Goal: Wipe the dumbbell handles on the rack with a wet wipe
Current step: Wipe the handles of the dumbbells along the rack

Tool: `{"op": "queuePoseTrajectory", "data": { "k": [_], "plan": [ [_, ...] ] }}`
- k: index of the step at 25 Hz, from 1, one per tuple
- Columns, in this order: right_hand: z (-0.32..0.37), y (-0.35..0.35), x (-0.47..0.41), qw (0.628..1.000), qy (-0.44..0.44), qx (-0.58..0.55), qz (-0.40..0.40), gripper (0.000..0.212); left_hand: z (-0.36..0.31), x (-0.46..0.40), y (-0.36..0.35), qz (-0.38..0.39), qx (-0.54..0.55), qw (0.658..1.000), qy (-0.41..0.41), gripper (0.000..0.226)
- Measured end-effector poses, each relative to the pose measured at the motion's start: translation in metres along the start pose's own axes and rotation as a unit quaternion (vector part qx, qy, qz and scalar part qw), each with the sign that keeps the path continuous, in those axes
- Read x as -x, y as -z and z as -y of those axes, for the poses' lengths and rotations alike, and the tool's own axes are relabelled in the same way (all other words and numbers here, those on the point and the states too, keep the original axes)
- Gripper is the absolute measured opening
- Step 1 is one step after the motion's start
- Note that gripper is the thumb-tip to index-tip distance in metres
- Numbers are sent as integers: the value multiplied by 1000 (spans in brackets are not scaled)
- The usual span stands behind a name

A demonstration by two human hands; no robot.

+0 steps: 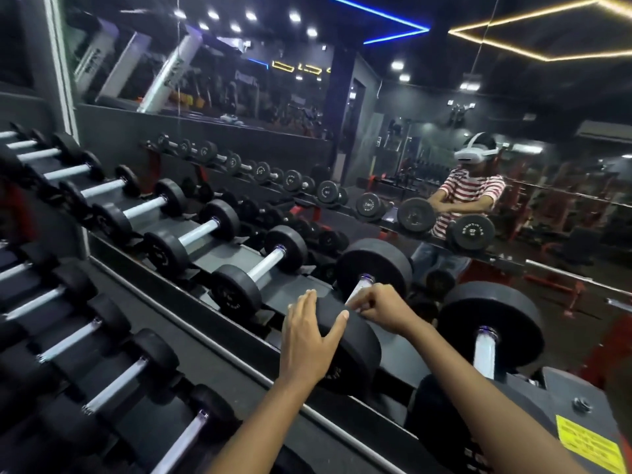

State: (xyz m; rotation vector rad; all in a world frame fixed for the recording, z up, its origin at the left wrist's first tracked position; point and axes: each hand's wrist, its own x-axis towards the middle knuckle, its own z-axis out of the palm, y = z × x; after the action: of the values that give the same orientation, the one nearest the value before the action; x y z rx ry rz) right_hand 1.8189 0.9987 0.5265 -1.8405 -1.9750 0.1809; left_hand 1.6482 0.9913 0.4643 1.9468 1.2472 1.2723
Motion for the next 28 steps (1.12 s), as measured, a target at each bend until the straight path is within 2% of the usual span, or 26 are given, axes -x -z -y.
{"op": "queuePoseTrajectory", "data": {
  "k": [2, 4, 8, 13, 18, 21, 25, 28],
  "plan": [
    [-8, -7, 0, 999, 12, -26, 46, 23, 1, 2, -3, -15, -4, 1000, -7, 86],
    [-14, -7, -1, 997, 12, -54, 46, 24, 1, 4, -6, -31, -2, 999, -10, 87],
    [-29, -5, -19, 999, 34, 18, -5, 33, 3, 3, -8, -39, -5, 999, -14, 86],
    [-44, -4, -37, 992, -63, 63, -90, 23, 0, 5, -6, -27, 9, 999, -13, 87],
    [-48, -11, -39, 990, -65, 67, -103, 23, 0, 4, -7, -26, 10, 1000, -10, 86],
    [-41, -7, -34, 995, -38, 58, -65, 23, 1, 4, -7, -23, 2, 1000, -12, 87],
    [-20, 0, -18, 994, 66, 72, 54, 27, 0, 4, -6, -20, -5, 1000, -11, 88],
    [-6, 5, -14, 985, 96, 59, 131, 21, 1, 3, -7, -21, -5, 1000, -12, 87]
  ]
}}
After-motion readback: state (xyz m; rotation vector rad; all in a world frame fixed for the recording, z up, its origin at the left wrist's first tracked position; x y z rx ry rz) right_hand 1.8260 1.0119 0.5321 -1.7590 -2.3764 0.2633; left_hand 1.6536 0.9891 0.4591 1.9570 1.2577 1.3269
